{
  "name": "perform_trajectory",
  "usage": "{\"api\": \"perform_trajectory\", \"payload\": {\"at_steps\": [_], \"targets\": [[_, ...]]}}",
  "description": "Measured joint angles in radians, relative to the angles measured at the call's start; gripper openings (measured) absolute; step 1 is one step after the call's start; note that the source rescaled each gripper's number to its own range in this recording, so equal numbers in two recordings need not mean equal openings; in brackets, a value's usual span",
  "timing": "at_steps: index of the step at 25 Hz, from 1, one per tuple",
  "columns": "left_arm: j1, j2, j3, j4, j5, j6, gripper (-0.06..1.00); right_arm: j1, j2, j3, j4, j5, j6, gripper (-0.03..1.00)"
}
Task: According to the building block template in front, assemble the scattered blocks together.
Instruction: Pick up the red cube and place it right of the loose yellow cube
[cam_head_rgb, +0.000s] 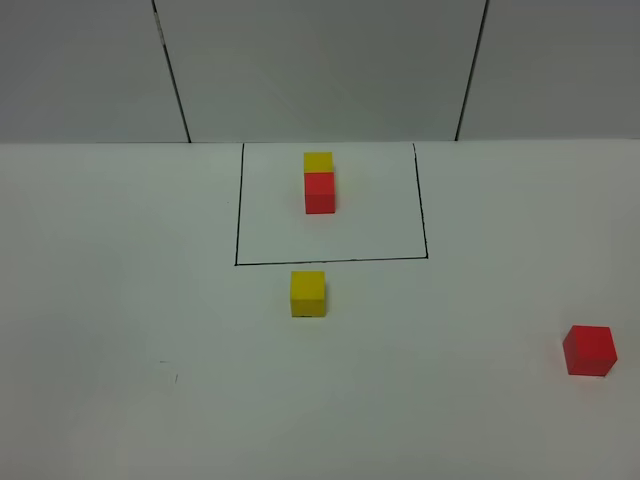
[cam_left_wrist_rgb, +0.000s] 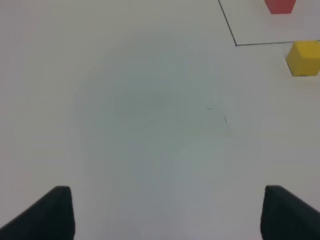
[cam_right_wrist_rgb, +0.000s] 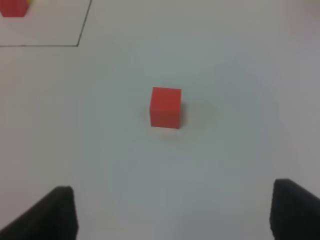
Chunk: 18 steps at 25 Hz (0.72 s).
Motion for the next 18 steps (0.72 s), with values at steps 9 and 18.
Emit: {"api": "perform_trajectory", "payload": {"at_steps": [9,18], "targets": [[0.0,0.0,0.0,0.0,0.0,0.0,0.76,0.0,0.268,-0.057,0.17,0.048,-0.061,0.96],[0.0,0.0,0.0,0.0,0.0,0.0,0.76,0.0,0.806,-0.146,0.248,-0.16,-0.207,1.0]]}}
